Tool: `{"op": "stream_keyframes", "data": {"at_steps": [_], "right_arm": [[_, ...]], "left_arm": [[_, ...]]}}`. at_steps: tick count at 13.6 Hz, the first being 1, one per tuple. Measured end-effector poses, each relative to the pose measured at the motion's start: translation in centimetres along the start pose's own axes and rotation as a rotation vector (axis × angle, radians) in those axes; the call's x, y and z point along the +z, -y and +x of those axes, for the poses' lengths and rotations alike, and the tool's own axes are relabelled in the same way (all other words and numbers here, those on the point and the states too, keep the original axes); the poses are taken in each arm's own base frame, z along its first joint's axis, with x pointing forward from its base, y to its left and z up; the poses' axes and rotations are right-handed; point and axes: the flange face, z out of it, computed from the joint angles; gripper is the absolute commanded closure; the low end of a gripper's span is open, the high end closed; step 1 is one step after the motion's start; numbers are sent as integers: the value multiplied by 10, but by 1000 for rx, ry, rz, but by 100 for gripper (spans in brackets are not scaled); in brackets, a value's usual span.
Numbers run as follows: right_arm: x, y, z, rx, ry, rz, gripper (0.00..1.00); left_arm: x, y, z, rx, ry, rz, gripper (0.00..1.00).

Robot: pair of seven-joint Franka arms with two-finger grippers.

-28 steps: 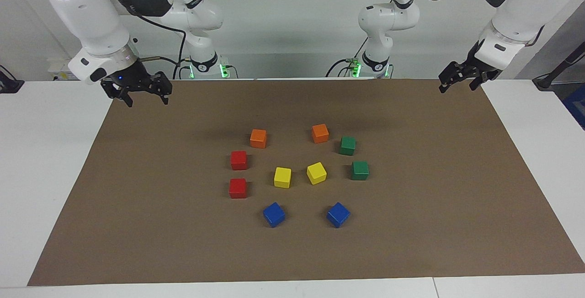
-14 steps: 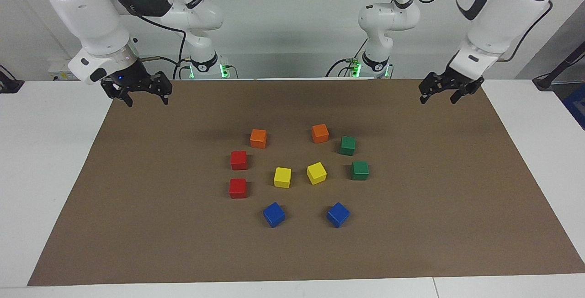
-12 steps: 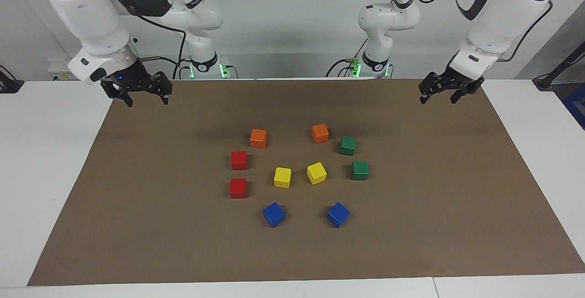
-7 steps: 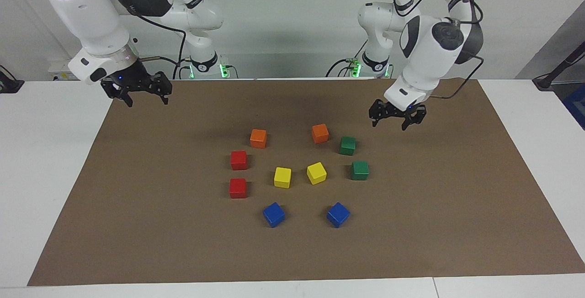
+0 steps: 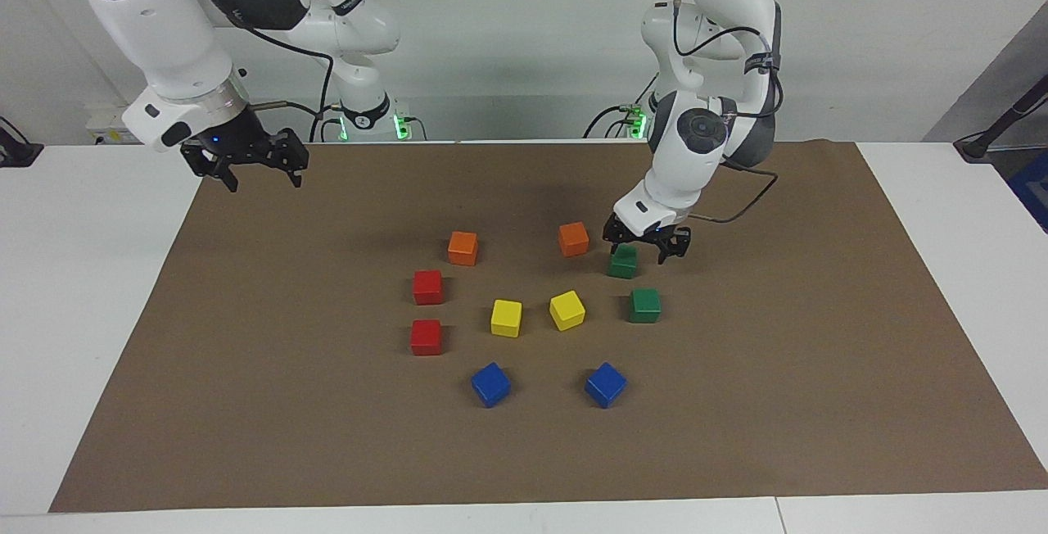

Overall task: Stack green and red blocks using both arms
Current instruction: 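Reach the left gripper toward the green block nearer the robot, then grip the green block with the left gripper while the right gripper approaches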

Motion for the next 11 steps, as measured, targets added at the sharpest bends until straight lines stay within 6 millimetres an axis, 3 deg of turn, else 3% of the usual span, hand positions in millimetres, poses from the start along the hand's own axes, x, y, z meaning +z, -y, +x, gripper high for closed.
{"op": "stream_keyframes", "data": {"at_steps": [6,8,11], "right_arm": [[1,10,1,6,2,-1,0],[1,35,1,20,1,-5,0],[0,89,0,55,-12,-11,0]], "left_arm": [[24,-17,-13,34,-6,4,0],[29,-18,-16,35,-3,4,0],[30,-17,-16,34,-8,4,0]]}}
